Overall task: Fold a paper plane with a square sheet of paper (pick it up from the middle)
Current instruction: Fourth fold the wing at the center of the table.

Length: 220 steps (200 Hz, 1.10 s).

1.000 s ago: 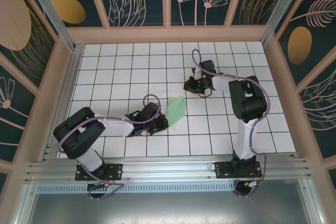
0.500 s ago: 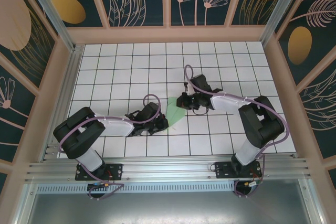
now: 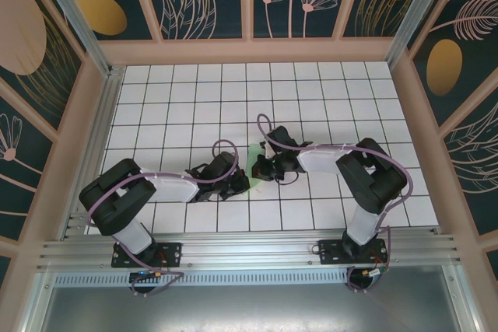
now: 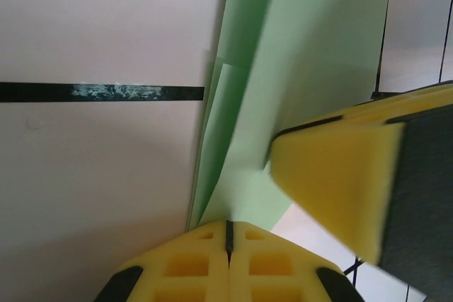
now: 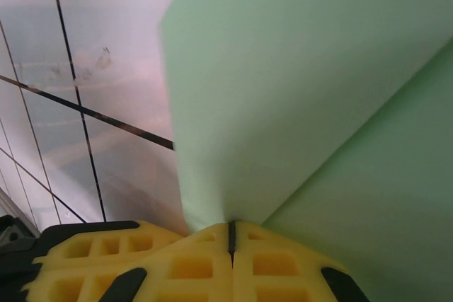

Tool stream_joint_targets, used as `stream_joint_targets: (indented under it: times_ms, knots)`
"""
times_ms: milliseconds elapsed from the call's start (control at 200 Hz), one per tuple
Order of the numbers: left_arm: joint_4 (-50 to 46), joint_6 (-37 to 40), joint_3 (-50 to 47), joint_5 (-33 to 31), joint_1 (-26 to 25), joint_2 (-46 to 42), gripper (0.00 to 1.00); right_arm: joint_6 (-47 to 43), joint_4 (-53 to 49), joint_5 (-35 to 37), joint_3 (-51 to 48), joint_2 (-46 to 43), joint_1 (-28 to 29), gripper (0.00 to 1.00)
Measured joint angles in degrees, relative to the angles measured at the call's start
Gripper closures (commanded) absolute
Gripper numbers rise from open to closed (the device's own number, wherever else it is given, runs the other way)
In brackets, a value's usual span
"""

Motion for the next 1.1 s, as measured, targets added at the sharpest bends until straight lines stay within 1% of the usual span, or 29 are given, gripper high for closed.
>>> stream_joint_targets:
  times_ms: [240,485,610,866,1101]
  knots:
    - [0.0,0.0,0.0,0.0,0.0,0.0,1.0,0.7,0.5,-0.6,0.7,1.4,0.7,1.0]
    - [0.0,0.0,0.0,0.0,0.0,0.0,1.0,0.7,-1.7,-0.4,2.2,2.0,0.2,1.0]
    - [0.2,0.0,-0.2,0.0,0.0,0.0,1.0,0.7,-1.7,-0.9,3.2,3.0,-1.1,1.0]
    - [1.5,0.0,-0.9,0.0,0.0,-0.1,1.0,0.4,-1.2,-0.7,6.2,5.5,-6.2,1.0]
    - [1.9,0.0,-1.2,0.0,0.0,-0.2,1.0,-1.3,-2.6,-1.1,9.4,7.8,-7.6,1.0]
